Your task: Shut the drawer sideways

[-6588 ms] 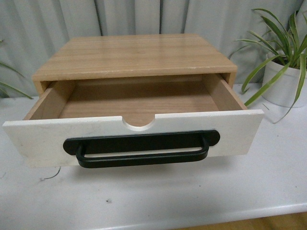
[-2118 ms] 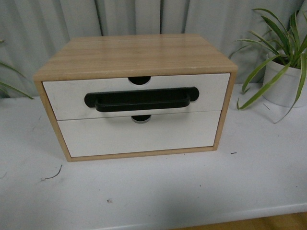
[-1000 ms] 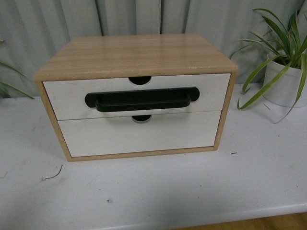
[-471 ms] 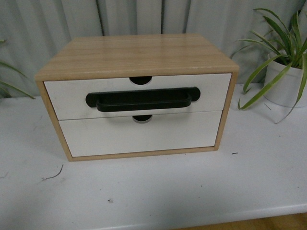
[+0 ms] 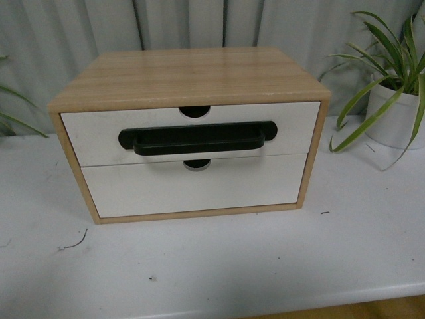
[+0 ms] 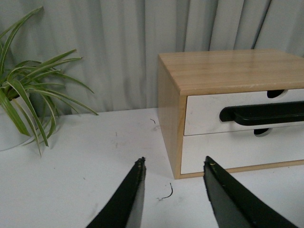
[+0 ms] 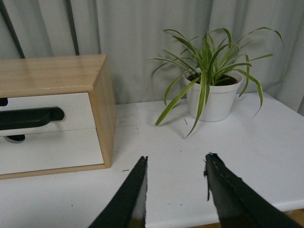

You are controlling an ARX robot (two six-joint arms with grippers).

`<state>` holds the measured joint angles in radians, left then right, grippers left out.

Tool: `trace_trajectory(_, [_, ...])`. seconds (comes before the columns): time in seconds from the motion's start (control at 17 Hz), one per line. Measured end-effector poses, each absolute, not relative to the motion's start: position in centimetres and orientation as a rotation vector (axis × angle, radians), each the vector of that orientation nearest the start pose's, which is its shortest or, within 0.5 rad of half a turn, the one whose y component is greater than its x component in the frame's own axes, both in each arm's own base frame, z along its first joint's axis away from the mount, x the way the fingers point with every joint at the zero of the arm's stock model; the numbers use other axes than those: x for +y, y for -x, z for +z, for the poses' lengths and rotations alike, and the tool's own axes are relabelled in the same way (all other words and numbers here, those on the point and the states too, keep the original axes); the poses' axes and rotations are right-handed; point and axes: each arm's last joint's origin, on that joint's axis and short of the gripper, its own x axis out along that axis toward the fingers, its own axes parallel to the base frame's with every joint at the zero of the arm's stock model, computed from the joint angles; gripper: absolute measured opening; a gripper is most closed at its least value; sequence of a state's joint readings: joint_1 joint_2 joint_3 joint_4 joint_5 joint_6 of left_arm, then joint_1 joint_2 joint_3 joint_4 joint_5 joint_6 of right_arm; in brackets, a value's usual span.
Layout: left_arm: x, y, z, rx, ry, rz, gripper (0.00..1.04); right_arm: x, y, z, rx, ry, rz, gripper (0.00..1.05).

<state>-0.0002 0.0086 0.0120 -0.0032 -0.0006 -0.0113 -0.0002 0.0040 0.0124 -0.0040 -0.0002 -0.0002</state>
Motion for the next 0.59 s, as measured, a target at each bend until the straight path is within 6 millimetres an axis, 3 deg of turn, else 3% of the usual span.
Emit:
trace_trajectory(0.35, [0.00,-9.75,16.66,0.000,0.010,0.000,1.00,0.00,-9.72,16.70,-0.004,0.000,0.000,1.00])
trace_trajectory(0.59, [0.00,-9.75,16.66,0.000,0.010,0.000,0.98,0.00,-9.72,16.70,-0.004,0.000,0.000,0.98])
